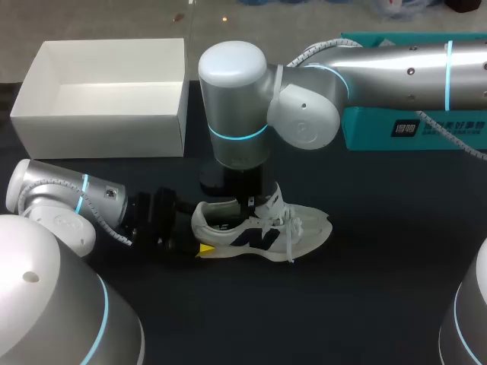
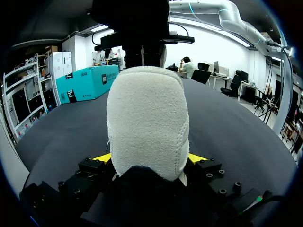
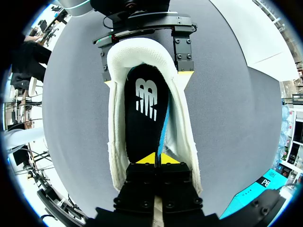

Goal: Take the shoe out of the shoebox, open the shoe tongue, remove and reinsert the insole, then place the shoe into the shoebox

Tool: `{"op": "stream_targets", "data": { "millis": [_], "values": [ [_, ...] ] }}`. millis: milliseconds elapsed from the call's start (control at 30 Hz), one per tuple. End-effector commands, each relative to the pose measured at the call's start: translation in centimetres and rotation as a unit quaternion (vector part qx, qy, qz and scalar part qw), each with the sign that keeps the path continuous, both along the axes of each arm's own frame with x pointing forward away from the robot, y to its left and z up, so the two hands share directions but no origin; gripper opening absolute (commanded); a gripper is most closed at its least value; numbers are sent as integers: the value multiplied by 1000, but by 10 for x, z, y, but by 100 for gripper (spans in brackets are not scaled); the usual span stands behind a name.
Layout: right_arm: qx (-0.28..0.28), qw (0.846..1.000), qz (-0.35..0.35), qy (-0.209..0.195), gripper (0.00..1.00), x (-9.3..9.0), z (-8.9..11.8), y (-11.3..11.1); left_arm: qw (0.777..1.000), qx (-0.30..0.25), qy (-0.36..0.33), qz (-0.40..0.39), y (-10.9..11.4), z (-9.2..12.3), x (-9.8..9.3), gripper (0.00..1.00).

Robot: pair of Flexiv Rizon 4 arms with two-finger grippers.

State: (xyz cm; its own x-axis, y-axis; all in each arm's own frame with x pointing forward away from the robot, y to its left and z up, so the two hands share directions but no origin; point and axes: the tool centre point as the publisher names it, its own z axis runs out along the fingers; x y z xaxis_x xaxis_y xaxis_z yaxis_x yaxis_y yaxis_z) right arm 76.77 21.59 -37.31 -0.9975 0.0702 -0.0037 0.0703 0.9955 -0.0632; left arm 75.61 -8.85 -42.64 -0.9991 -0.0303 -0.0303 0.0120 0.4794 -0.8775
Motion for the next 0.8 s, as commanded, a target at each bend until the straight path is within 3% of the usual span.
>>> {"op": "stream_targets", "data": {
  "millis": [33,267,533,800],
  "values": [
    [2,1000,2,-6,0,-3,5,0,1000,0,0,1,-2,-4,0,0],
    [4,1000,-7,-20,0,1,11,-6,1000,0,0,1,-2,-4,0,0],
    [-4,998,-49,-26,0,6,15,-37,1000,0,0,1,-2,-4,0,0],
    [71,993,-83,-43,0,11,37,-45,1000,0,0,1,-2,-4,0,0]
  ]
}}
